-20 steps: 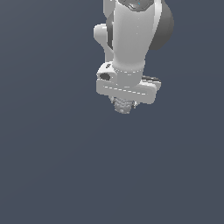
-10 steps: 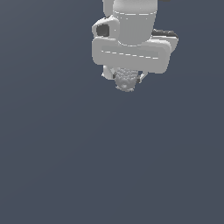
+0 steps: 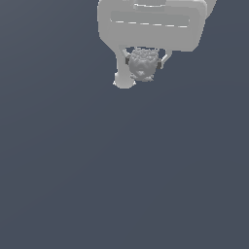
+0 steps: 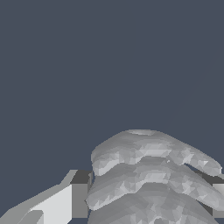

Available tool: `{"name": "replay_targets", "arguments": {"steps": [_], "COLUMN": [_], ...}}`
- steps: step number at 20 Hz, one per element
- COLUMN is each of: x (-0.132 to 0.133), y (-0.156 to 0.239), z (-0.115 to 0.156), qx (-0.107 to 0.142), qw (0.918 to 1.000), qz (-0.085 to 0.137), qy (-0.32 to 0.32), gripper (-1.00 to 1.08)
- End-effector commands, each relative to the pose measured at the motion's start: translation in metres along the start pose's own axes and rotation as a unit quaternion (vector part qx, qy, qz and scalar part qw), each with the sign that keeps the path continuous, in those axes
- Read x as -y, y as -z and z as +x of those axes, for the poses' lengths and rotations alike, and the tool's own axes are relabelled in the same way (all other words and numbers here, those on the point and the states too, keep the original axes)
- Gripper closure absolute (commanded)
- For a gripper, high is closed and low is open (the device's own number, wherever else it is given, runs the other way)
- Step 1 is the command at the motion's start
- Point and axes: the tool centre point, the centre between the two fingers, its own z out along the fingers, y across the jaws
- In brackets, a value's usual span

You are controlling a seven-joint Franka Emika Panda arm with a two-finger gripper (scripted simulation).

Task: Pick up the object and move it to a goal position.

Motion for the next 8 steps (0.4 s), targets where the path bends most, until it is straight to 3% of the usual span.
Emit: {"name": "replay_targets", "arguments": {"steps": [1,8], "x": [0.0001,0.0005], "y": [0.0088,0.0169], "z": [0.0,0.0007], "qx": [0.001,0.001], "qw": [1.0,1.0], "qz": [0.0,0.0], "qy": [0.0,0.0], "gripper": [1.08,1.08]}}
